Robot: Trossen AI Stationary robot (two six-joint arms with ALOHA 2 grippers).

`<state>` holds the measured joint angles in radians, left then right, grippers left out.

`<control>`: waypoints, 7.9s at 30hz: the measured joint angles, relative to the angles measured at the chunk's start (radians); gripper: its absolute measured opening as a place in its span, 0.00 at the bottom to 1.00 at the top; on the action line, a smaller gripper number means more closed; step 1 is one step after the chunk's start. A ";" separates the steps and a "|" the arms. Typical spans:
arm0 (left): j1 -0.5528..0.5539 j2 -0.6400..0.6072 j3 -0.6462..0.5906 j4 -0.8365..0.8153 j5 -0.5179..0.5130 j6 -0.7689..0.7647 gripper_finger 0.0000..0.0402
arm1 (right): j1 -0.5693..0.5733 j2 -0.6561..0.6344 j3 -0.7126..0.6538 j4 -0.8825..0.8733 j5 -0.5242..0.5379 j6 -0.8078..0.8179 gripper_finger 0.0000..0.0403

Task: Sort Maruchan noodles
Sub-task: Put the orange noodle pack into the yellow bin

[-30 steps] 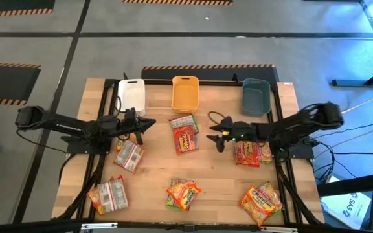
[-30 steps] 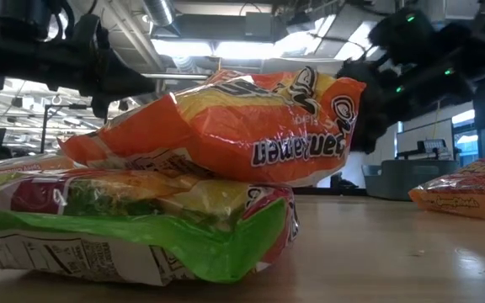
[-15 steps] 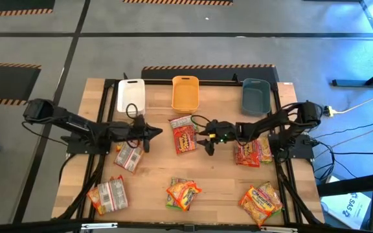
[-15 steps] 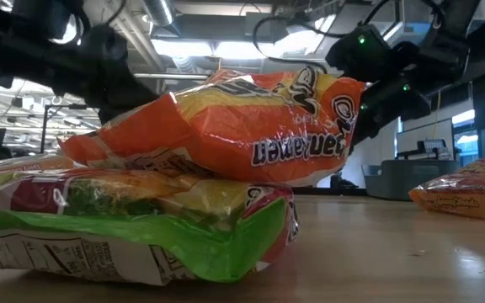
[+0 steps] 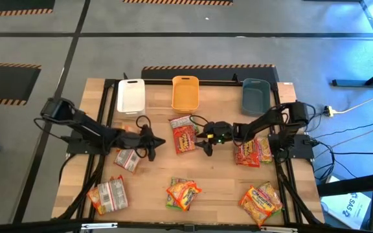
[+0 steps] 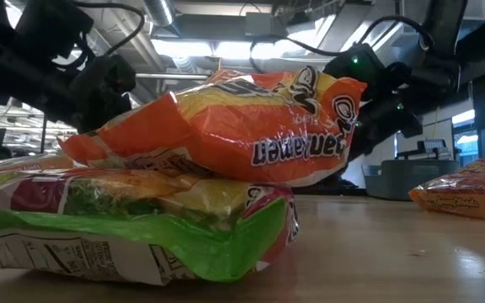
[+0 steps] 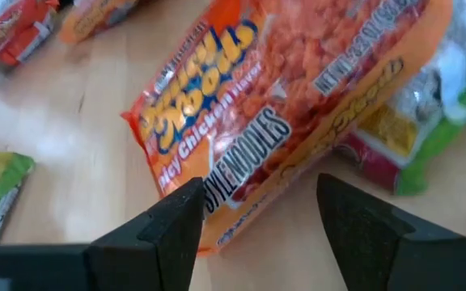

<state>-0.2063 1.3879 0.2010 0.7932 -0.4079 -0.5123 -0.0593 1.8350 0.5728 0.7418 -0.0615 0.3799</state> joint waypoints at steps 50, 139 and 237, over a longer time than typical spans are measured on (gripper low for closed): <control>0.062 0.444 0.228 0.275 0.079 0.183 0.03 | 0.001 0.090 0.077 0.166 -0.138 0.034 0.31; 0.676 -0.001 0.523 -0.061 0.858 0.256 0.68 | -0.352 -0.288 0.074 0.390 -0.361 -0.228 0.29; 0.823 0.724 1.961 -1.877 0.360 1.167 0.28 | -0.327 -0.431 -0.031 -0.242 -0.166 -0.395 0.68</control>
<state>0.6170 2.1116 2.1618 -1.0836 -0.0476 0.6551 -0.3862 1.4042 0.5421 0.4994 -0.2276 -0.0153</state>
